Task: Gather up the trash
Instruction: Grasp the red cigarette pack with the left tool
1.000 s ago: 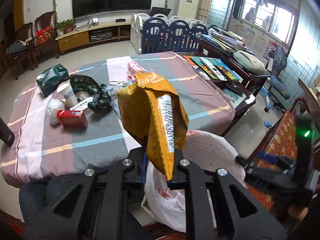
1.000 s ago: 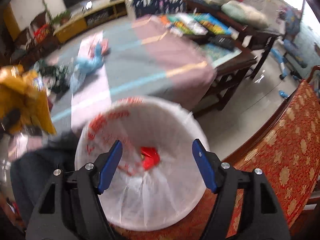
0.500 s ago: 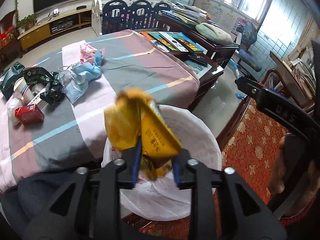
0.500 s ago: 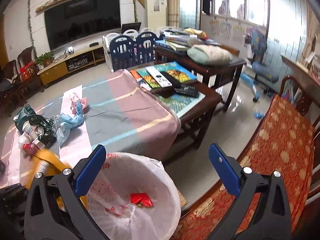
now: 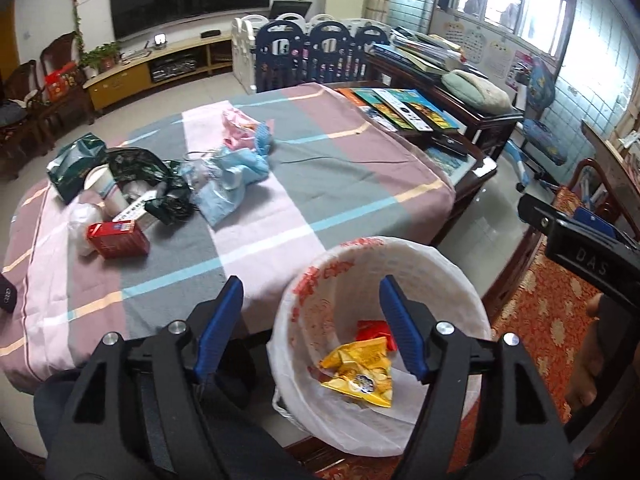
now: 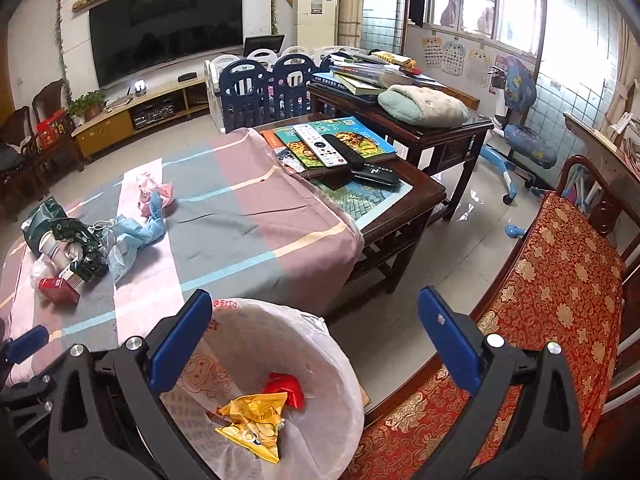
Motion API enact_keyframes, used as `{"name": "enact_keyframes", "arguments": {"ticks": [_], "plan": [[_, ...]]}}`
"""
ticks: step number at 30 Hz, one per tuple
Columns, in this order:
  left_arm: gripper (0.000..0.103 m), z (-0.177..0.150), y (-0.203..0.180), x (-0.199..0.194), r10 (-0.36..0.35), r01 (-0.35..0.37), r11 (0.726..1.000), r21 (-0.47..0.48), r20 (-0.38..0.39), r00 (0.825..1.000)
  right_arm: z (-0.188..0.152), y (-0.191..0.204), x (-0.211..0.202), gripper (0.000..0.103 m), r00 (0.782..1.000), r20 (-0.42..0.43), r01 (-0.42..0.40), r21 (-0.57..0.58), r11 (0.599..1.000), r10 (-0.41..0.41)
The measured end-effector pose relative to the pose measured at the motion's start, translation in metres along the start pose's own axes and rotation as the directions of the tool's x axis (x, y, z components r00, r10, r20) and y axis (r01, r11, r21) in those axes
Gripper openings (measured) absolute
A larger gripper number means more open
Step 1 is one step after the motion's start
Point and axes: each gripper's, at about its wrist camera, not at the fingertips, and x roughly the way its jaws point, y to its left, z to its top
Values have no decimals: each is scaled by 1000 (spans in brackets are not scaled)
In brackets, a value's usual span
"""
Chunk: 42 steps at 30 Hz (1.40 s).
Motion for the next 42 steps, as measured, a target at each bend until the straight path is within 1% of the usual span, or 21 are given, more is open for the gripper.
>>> {"name": "enact_keyframes", "arguments": {"ticks": [4,6,7,9,11,14,15,18,20,23,24,25,27,28,31,33,35,38,40,41,42], "plan": [[72,4,31,9,68,-68,997,-44,-1,998,0,13,9,100,1000,-20,-13,-23,1000,12],[72,4,74,20,155,-155,973,-169,-14,988,-1,23,16,100,999,-38,-26,-38,999,25],[68,2,101,28,170,-174,952,-252,-39,985,-2,27,19,100,999,-45,-32,-44,999,30],[58,-6,161,46,188,-218,881,-421,-112,976,-2,40,27,100,997,-69,-46,-68,997,41],[57,-14,214,62,183,-243,803,-544,-163,970,-2,51,33,100,995,-87,-63,-83,995,56],[58,-15,262,76,151,-230,720,-655,-175,973,-1,70,41,100,992,-107,-82,-109,991,71],[63,-11,276,83,121,-209,695,-688,-174,977,0,74,43,100,991,-109,-85,-116,990,72],[73,11,295,106,68,-167,662,-731,-164,984,0,88,46,100,990,-119,-93,-139,986,77],[81,24,298,121,54,-160,656,-738,-165,985,-1,93,48,100,989,-126,-92,-151,984,74],[82,40,300,158,60,-213,665,-716,-233,971,-4,99,55,100,985,-157,-98,-158,983,73],[78,40,301,168,55,-230,667,-709,-261,964,-4,100,57,100,984,-164,-99,-158,982,73],[64,37,304,175,38,-236,663,-710,-283,958,-4,101,58,100,983,-168,-99,-159,982,72],[45,24,311,176,0,-208,637,-742,-270,963,-4,104,62,100,982,-177,-102,-162,982,73],[30,19,312,172,12,-216,641,-736,-272,962,-4,106,64,100,981,-180,-106,-162,981,76],[24,2,311,152,-4,-166,654,-738,-222,975,-3,117,75,100,970,-212,-151,-148,977,118],[24,-5,307,138,-24,-121,687,-716,-190,982,-1,131,85,100,961,-227,-191,-144,971,156],[24,-5,300,129,-64,-62,767,-639,-173,983,3,149,98,100,956,-234,-215,-150,965,177],[25,-9,297,118,-25,-88,831,-549,-193,981,15,181,123,100,946,-245,-255,-160,954,211],[25,-13,303,115,-27,-87,832,-547,-197,980,27,204,141,100,937,-258,-282,-154,947,237],[25,-18,311,112,-25,-96,817,-568,-202,979,34,218,150,100,939,-250,-282,-165,945,237],[32,-22,313,113,-16,-112,806,-581,-211,977,40,232,156,100,949,-231,-262,-196,945,215]]}}
